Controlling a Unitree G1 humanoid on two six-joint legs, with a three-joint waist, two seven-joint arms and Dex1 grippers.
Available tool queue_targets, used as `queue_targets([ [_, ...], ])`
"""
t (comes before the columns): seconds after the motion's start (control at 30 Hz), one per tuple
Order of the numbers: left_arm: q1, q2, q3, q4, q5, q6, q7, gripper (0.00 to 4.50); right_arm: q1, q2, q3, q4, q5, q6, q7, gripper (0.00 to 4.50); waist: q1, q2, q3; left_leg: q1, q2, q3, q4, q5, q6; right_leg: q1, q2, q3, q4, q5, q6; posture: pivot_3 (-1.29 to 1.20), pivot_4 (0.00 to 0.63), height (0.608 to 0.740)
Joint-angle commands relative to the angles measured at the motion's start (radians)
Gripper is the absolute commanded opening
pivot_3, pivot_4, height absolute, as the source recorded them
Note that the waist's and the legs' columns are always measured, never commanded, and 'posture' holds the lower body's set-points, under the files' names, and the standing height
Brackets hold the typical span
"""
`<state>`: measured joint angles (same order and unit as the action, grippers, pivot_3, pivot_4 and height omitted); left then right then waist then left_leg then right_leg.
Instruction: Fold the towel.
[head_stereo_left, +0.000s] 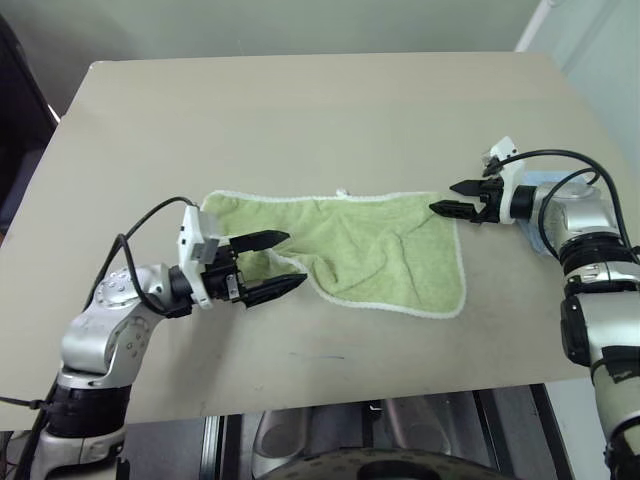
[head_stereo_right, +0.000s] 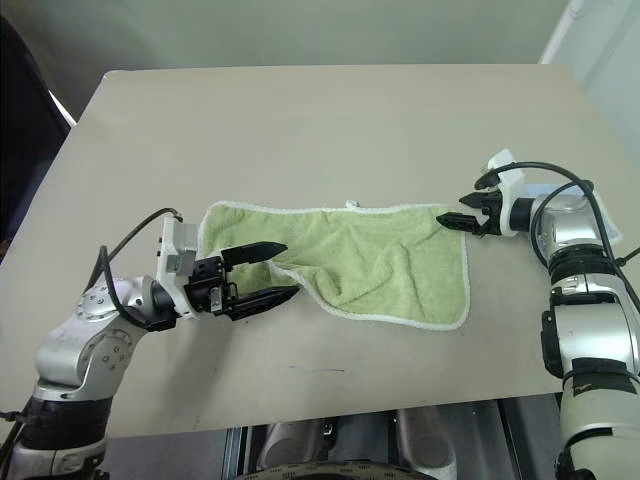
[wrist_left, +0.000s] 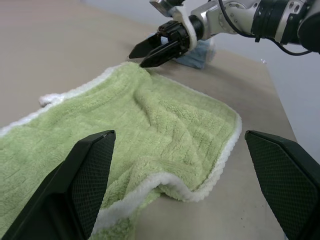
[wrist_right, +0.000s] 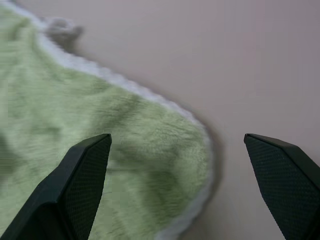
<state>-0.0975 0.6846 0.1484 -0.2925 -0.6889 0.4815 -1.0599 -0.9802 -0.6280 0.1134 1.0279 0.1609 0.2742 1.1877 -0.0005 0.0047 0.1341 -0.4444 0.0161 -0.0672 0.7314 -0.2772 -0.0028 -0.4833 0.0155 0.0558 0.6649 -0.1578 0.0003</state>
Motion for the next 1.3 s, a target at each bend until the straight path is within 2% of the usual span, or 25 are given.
queue_targets([
  [0.03, 0.017, 0.012, 0.037, -0.053, -0.017, -0.003, 0.011, 4.50, -0.037, 0.006, 0.005, 0.041, -0.033, -0.031, 0.083, 4.49, 0.000, 0.000, 0.000, 0.000, 0.000, 0.000, 0.000, 0.000, 0.000, 0.000, 0.000, 0.000, 0.000, 0.000, 0.000, 0.00, 0.150, 0.703],
  [0.17, 0.035, 0.019, 0.048, -0.085, -0.030, 0.010, 0.027, 4.50, -0.045, 0.029, 0.011, 0.081, -0.071, -0.068, 0.101, 4.49, -0.002, 0.000, 0.000, 0.001, 0.000, 0.000, 0.000, 0.001, 0.000, 0.000, 0.000, 0.000, 0.001, 0.001, -0.002, 0.00, 0.150, 0.703],
  [0.57, 0.015, 0.046, 0.059, -0.089, -0.042, 0.021, 0.046, 4.50, -0.112, 0.058, -0.059, 0.206, -0.109, -0.158, -0.037, 4.49, -0.006, 0.000, 0.000, 0.002, 0.001, 0.000, 0.000, 0.002, -0.002, 0.000, 0.000, 0.000, 0.003, 0.001, -0.003, 0.00, 0.150, 0.703],
  [1.1, 0.033, 0.027, 0.049, -0.078, -0.013, -0.025, 0.045, 4.50, -0.094, 0.110, -0.042, 0.225, -0.167, -0.181, 0.013, 4.49, -0.013, 0.000, 0.000, 0.003, 0.001, 0.000, 0.000, 0.002, -0.002, 0.000, 0.000, 0.000, 0.004, 0.001, -0.003, 0.00, 0.150, 0.703],
  [1.3, 0.019, 0.032, 0.051, -0.063, -0.013, -0.022, 0.038, 4.50, -0.101, 0.101, -0.054, 0.235, -0.173, -0.170, -0.017, 4.49, -0.014, 0.000, 0.000, 0.004, 0.001, 0.000, 0.000, 0.002, -0.002, 0.000, 0.000, 0.000, 0.006, 0.001, -0.004, 0.00, 0.150, 0.703],
])
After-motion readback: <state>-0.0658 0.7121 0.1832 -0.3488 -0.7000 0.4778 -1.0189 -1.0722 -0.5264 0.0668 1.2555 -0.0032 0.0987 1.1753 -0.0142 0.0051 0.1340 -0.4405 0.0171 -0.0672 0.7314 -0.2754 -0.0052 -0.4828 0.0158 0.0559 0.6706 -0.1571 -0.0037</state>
